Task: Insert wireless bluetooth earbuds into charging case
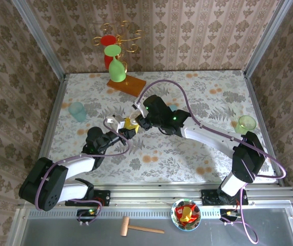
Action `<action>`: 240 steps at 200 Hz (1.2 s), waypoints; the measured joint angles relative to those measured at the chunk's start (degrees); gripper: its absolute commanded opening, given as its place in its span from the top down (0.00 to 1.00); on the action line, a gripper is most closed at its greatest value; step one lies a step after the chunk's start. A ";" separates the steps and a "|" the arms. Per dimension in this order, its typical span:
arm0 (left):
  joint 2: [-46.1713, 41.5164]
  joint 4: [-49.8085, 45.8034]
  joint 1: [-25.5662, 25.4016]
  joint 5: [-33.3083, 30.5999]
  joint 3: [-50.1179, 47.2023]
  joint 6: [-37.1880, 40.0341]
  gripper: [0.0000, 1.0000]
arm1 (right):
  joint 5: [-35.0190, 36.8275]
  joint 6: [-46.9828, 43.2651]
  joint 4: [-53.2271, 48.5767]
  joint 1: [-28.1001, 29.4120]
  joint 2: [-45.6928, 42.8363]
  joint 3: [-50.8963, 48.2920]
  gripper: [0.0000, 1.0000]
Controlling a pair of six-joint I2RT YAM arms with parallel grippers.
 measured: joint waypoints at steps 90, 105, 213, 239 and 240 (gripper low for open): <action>0.00 1.03 0.00 0.26 0.85 0.00 0.74 | -4.17 2.49 2.54 -1.03 -4.26 -3.30 0.58; 0.00 1.64 0.07 0.72 0.85 0.02 0.74 | -4.96 2.99 3.19 -1.40 -6.05 -4.94 0.52; 0.00 2.60 -0.44 8.63 0.85 7.54 0.74 | -20.55 17.92 5.75 -11.63 -10.34 -3.50 0.20; 0.00 3.87 -1.01 9.29 0.85 8.07 0.73 | -21.20 18.27 0.57 -11.96 -6.84 0.63 0.20; 0.00 3.89 -1.03 9.31 0.85 8.07 0.73 | -21.29 18.27 0.31 -11.96 -6.71 0.72 0.20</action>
